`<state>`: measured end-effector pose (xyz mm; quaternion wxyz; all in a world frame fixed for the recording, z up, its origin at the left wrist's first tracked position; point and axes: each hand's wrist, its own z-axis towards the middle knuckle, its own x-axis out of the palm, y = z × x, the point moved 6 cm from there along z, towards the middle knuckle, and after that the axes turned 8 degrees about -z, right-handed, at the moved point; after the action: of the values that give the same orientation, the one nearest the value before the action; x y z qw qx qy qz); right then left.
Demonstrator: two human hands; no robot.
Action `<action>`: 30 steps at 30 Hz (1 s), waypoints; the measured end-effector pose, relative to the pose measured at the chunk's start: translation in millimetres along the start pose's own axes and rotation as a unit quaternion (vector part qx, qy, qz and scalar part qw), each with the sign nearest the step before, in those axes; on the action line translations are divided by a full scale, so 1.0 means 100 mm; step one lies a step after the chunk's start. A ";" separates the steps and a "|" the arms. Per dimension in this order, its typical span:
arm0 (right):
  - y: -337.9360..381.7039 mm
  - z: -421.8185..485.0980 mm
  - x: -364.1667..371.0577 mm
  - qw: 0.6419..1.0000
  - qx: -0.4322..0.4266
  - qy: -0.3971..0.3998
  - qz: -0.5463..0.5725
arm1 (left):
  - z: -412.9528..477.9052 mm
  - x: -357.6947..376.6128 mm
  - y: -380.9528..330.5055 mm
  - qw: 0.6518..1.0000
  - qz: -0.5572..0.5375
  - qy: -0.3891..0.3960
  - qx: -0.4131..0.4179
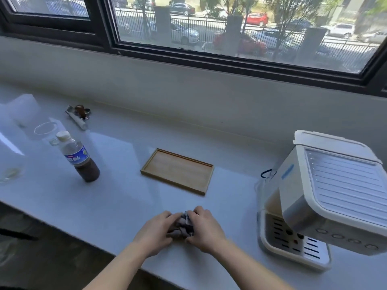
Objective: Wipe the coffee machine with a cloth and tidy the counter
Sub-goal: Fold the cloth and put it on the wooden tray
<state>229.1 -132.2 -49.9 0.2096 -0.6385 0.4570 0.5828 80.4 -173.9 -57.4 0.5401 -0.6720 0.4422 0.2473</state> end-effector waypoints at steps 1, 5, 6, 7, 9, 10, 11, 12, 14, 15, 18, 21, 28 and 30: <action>0.00 0.03 0.02 1.000 0.003 0.000 -0.001 | 0.04 0.00 0.03 1.000 -0.006 0.005 0.012; 0.01 0.13 0.04 0.999 0.032 -0.001 -0.011 | 0.24 -0.06 0.14 0.997 -0.014 0.041 0.056; 0.02 0.15 0.03 0.999 0.043 -0.003 -0.013 | 0.29 -0.09 0.16 0.996 -0.015 0.050 0.066; 0.03 0.17 0.02 0.998 0.056 -0.004 -0.011 | 0.34 -0.13 0.17 0.995 -0.013 0.059 0.078; 0.07 0.23 -0.02 0.996 0.084 -0.011 -0.003 | 0.45 -0.22 0.20 0.991 -0.007 0.075 0.107; 0.08 0.27 -0.05 0.995 0.099 -0.018 0.001 | 0.51 -0.29 0.21 0.990 -0.005 0.079 0.120; 0.10 0.32 -0.10 0.993 0.112 -0.026 0.006 | 0.57 -0.37 0.22 0.988 -0.003 0.082 0.133; 0.12 0.38 -0.16 0.991 0.125 -0.038 0.009 | 0.64 -0.46 0.22 0.986 0.000 0.082 0.148; 0.15 0.49 -0.29 0.987 0.146 -0.064 0.010 | 0.76 -0.65 0.21 0.981 0.005 0.076 0.177; 0.16 0.55 -0.35 0.985 0.156 -0.074 0.007 | 0.82 -0.75 0.20 0.980 0.006 0.072 0.188; 0.15 0.75 -0.52 0.978 0.181 -0.099 0.015 | 1.02 -1.00 0.15 0.974 0.013 0.061 0.217; 0.10 0.93 -0.65 0.975 0.193 -0.110 0.022 | 1.23 -1.17 0.12 0.972 0.026 0.060 0.225; -0.12 1.38 -0.93 0.974 0.197 -0.113 0.011 | 1.71 -1.41 0.09 0.976 0.009 0.041 0.211; -0.19 1.51 -0.95 0.974 0.197 -0.107 0.016 | 1.84 -1.42 0.12 0.980 -0.002 0.041 0.193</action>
<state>170.4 30.6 -0.9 0.3692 -0.5112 0.5483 0.5493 27.7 46.0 -2.5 0.6414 -0.5659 0.5020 0.1280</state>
